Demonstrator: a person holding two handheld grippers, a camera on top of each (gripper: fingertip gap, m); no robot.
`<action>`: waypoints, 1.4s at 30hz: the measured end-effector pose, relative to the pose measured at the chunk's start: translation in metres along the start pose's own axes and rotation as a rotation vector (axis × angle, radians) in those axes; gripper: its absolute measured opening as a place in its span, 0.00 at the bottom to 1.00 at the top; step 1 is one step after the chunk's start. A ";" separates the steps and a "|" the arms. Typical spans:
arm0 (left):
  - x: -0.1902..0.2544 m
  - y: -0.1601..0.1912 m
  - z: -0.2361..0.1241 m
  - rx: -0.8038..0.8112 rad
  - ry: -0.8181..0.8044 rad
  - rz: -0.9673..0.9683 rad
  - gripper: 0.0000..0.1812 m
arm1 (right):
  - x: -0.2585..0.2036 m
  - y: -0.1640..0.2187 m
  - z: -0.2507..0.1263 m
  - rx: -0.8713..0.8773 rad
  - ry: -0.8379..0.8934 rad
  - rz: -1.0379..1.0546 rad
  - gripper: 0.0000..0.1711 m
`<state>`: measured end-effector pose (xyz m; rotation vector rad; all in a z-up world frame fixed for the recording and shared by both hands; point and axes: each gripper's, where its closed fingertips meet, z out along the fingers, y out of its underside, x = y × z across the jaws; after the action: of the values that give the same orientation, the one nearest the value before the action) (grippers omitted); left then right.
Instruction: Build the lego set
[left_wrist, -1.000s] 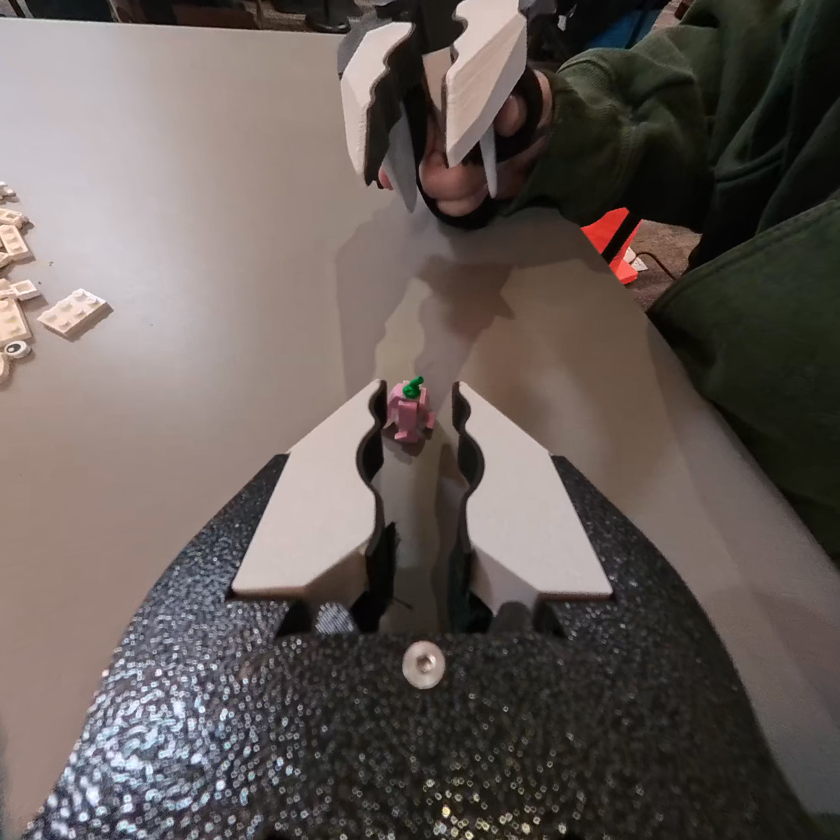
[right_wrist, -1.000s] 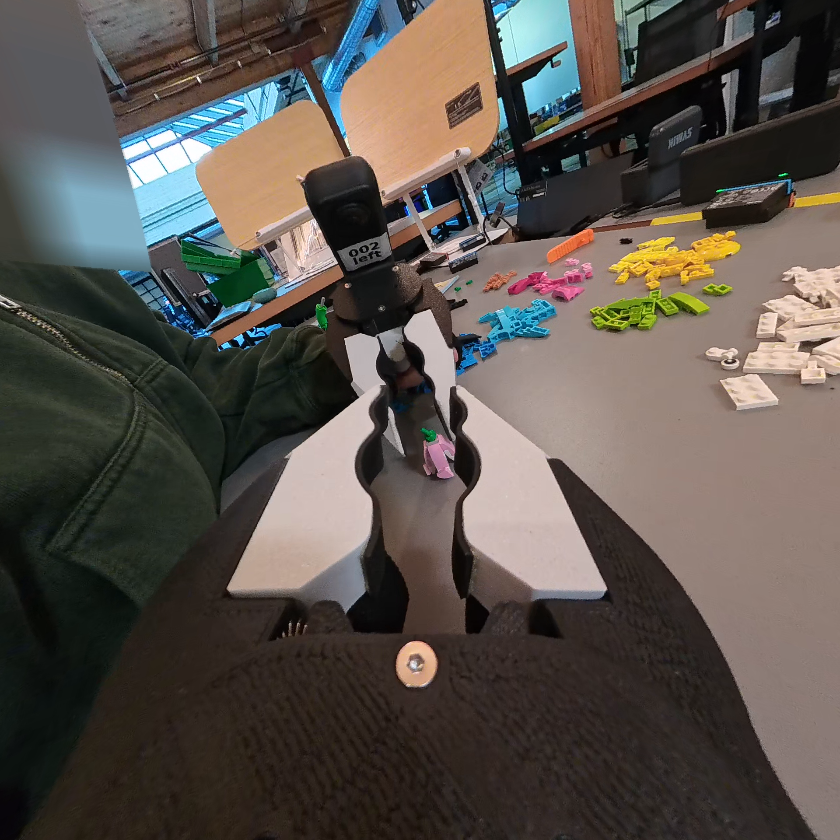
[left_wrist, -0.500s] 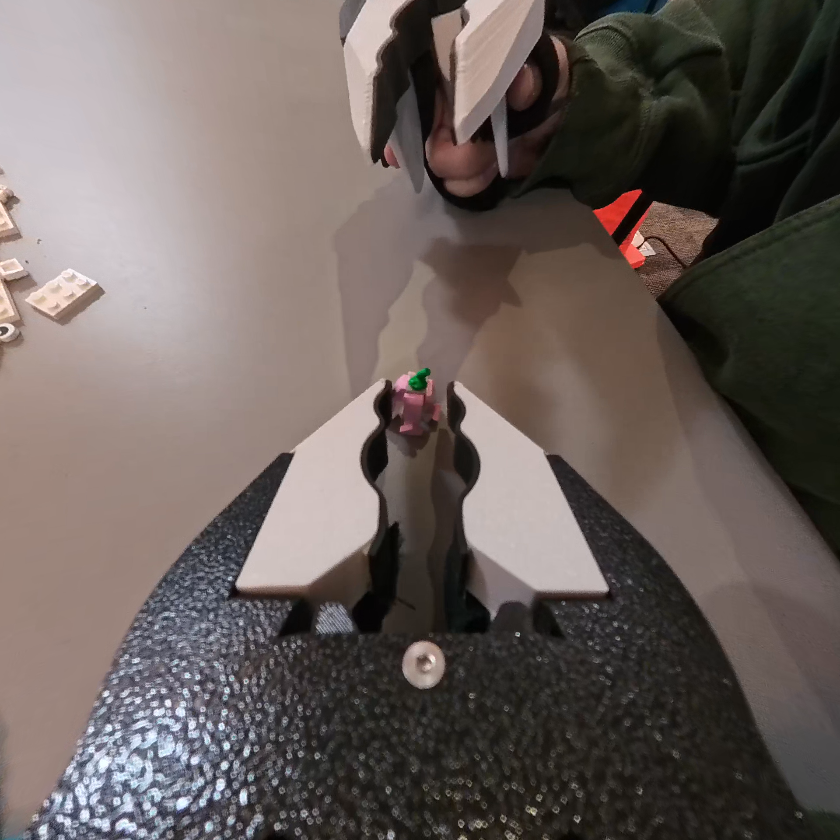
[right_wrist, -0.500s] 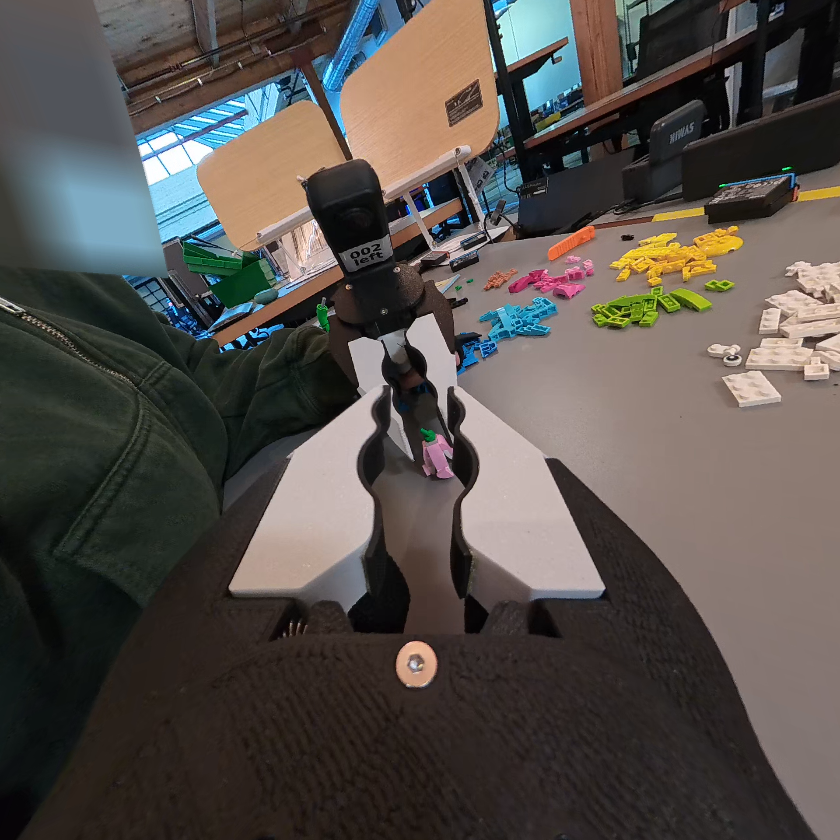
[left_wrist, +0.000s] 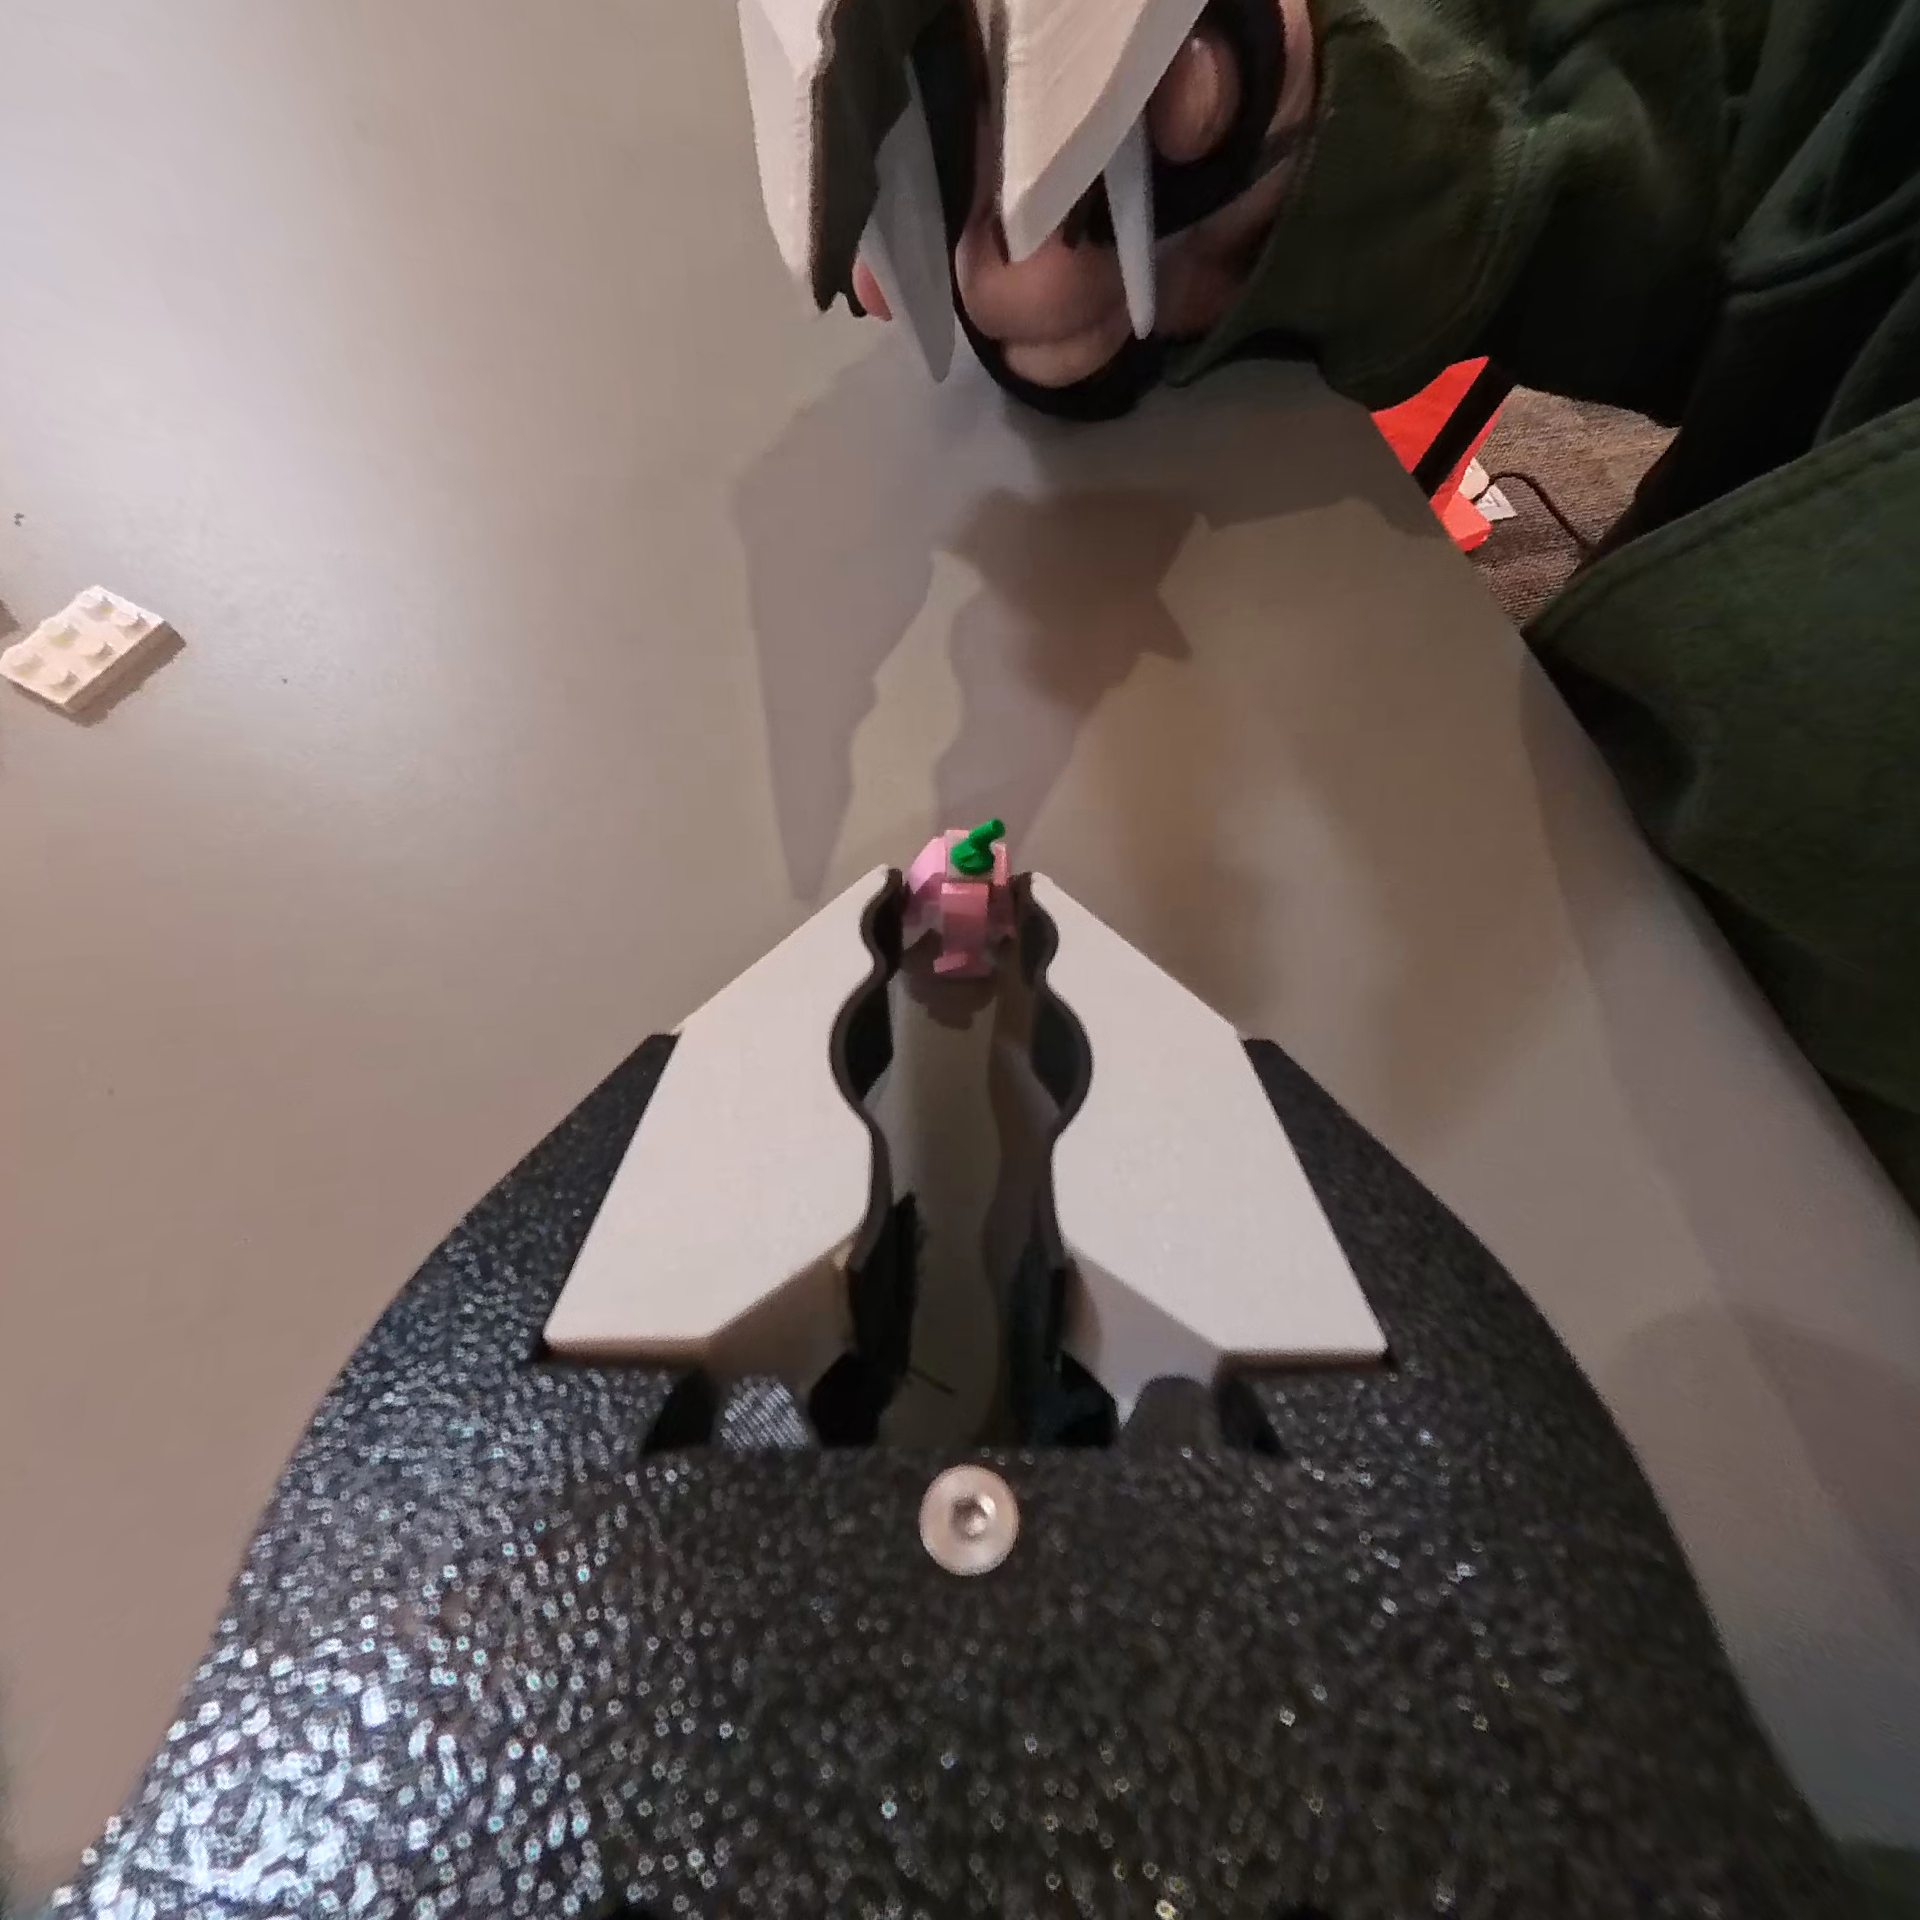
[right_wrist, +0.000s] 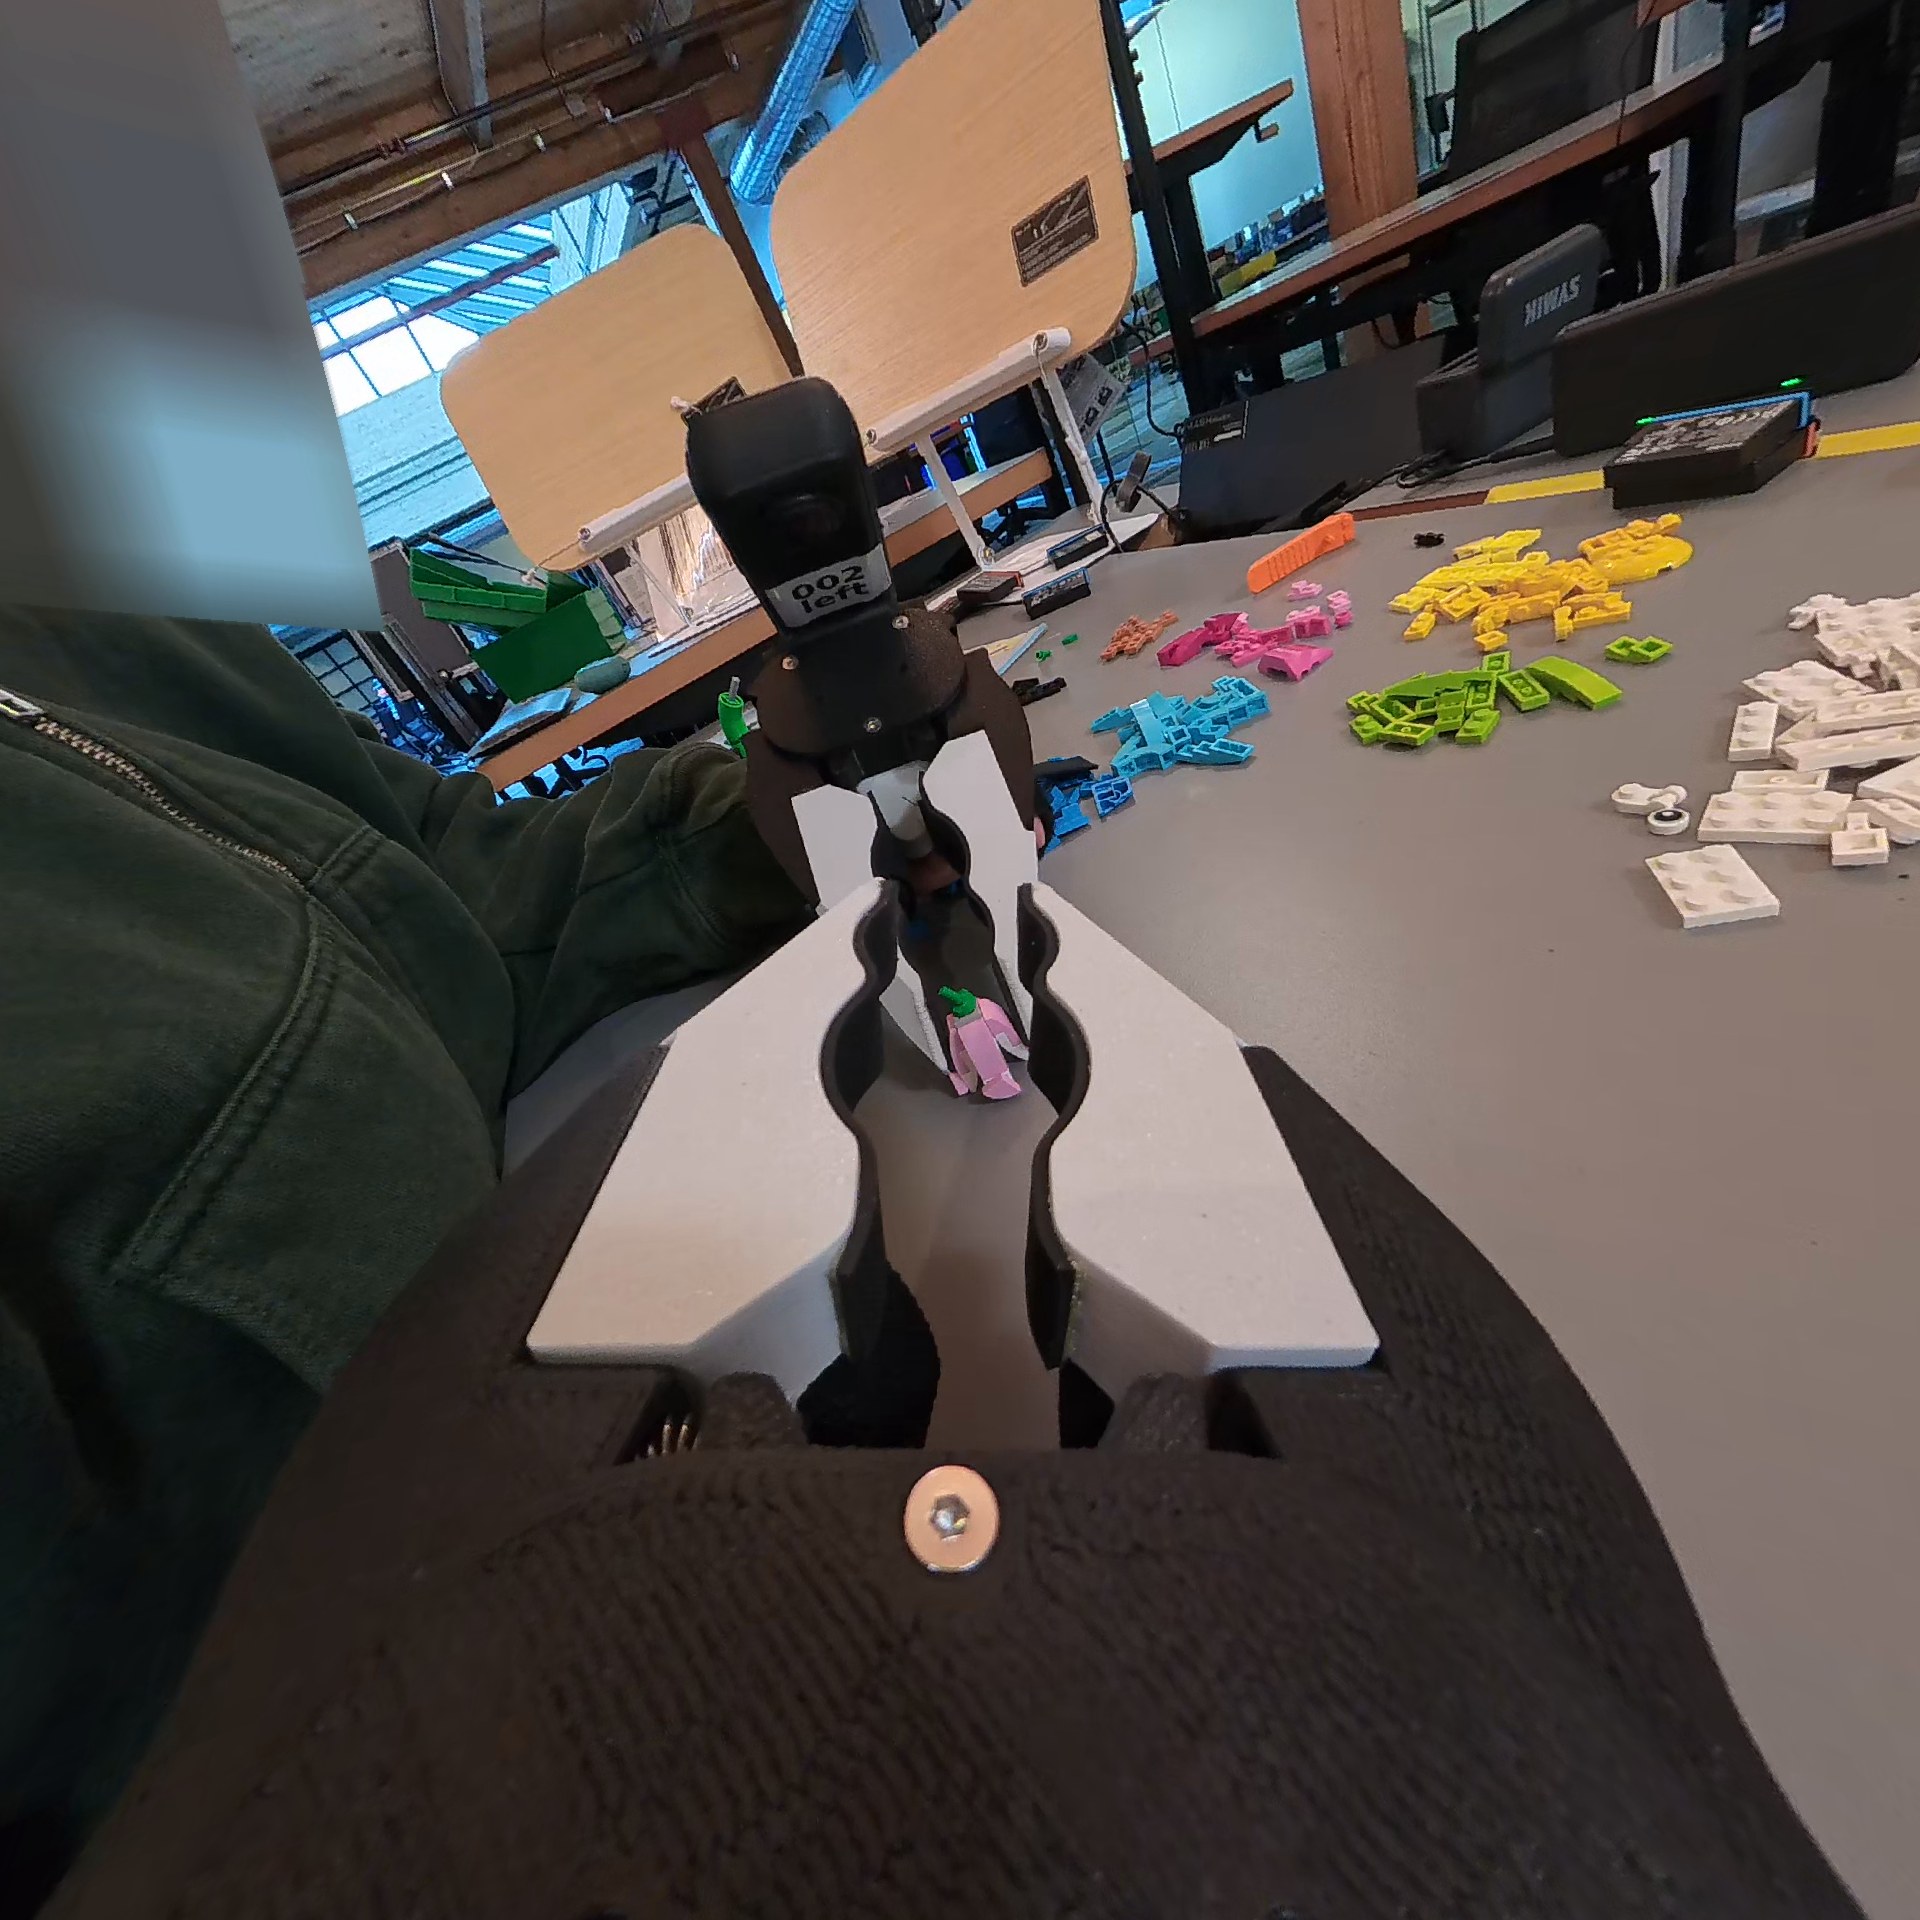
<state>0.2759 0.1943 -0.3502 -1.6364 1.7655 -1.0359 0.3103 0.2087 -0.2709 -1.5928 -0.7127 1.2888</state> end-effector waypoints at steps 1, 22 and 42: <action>0.000 0.000 0.000 0.000 -0.001 0.001 0.10 | 0.000 0.000 0.000 0.000 0.002 0.000 0.12; -0.005 -0.010 -0.012 0.102 -0.066 -0.066 0.10 | -0.004 0.034 0.045 -0.212 0.346 -0.273 0.10; -0.002 -0.009 -0.010 0.091 -0.058 -0.046 0.10 | -0.001 0.045 0.053 -0.310 0.405 -0.363 0.02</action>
<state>0.2731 0.1988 -0.3374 -1.6419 1.6265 -1.0629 0.2539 0.2059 -0.3125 -1.7958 -0.9185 0.5879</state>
